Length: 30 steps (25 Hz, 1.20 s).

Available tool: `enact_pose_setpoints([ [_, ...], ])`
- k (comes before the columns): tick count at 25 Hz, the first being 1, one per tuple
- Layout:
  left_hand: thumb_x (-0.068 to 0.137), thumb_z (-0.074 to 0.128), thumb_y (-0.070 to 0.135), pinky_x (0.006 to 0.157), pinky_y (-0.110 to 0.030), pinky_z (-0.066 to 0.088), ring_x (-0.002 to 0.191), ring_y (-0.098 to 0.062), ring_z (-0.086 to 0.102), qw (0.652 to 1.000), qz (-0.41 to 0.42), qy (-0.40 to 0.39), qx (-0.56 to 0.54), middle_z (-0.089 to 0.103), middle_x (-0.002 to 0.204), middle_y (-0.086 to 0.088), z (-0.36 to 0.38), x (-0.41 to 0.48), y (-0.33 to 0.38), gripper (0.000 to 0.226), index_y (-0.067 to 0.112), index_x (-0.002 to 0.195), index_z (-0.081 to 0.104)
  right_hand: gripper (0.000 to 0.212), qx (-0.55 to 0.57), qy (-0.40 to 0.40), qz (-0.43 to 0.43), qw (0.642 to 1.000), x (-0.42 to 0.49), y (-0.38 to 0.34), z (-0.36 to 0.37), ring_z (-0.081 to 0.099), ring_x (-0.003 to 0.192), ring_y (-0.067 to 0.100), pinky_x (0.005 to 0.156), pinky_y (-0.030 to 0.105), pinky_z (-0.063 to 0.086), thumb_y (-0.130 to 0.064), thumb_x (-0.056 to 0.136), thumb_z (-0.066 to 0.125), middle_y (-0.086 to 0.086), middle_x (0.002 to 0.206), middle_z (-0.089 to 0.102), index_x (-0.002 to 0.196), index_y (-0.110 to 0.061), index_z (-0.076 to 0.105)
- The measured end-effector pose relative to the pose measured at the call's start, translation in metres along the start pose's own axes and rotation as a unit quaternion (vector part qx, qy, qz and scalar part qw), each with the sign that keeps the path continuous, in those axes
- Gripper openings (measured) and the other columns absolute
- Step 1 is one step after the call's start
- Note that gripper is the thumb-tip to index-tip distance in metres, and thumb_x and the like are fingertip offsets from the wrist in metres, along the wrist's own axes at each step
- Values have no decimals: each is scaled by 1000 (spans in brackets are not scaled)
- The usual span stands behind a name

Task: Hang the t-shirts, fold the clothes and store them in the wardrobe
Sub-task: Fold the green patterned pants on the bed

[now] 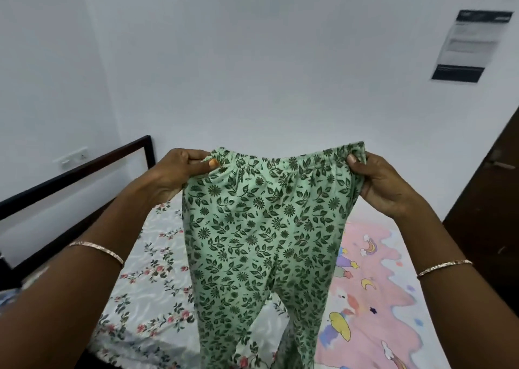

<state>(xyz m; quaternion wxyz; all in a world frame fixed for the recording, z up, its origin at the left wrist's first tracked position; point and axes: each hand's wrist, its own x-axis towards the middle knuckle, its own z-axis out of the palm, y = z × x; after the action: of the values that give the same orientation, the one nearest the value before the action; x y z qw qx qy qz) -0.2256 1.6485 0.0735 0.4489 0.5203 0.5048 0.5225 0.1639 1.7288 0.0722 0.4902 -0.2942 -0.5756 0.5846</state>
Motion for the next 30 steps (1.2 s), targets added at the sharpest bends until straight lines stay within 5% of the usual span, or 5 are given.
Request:
enact_pose_setpoints([
  [7, 72, 78, 29, 107, -48, 45, 110, -27, 65, 996, -53, 55, -45, 74, 107, -11, 15, 85, -34, 36, 3, 97, 74, 39, 28, 89, 82, 992, 50, 24, 1, 73, 89, 27, 82, 41, 60, -10, 91, 64, 18, 105, 73, 127, 6, 59],
  [15, 92, 67, 39, 56, -22, 42, 56, -14, 60, 971, 84, 200, 98, 71, 75, 1, 100, 96, -36, 17, 22, 94, 71, 26, -46, 290, 124, 948, 76, 53, 40, 67, 101, 31, 97, 52, 52, -19, 94, 66, 10, 107, 72, 116, -5, 66],
  [20, 97, 59, 34, 46, -26, 36, 38, -9, 45, 963, 122, 198, 135, 62, 54, -4, 142, 90, -47, 17, 22, 103, 68, 17, -133, 277, 44, 951, 69, 70, 91, 70, 97, 29, 89, 51, 56, -30, 92, 58, 3, 94, 75, 98, -21, 71],
  [25, 101, 48, 33, 57, -34, 51, 62, -11, 65, 939, 188, 181, 224, 71, 74, 7, 180, 74, -53, 20, 29, 113, 63, 19, -144, 234, -6, 962, 63, 73, 108, 72, 86, 18, 83, 46, 58, -27, 93, 51, -4, 84, 74, 88, -24, 69],
  [30, 96, 46, 27, 49, -25, 45, 55, -10, 61, 937, 235, 26, 256, 68, 69, 5, 186, 83, -53, 25, 24, 105, 70, 16, -81, 186, 13, 979, 64, 56, 80, 71, 78, 19, 70, 31, 56, -26, 91, 71, 1, 74, 69, 84, -13, 67],
])
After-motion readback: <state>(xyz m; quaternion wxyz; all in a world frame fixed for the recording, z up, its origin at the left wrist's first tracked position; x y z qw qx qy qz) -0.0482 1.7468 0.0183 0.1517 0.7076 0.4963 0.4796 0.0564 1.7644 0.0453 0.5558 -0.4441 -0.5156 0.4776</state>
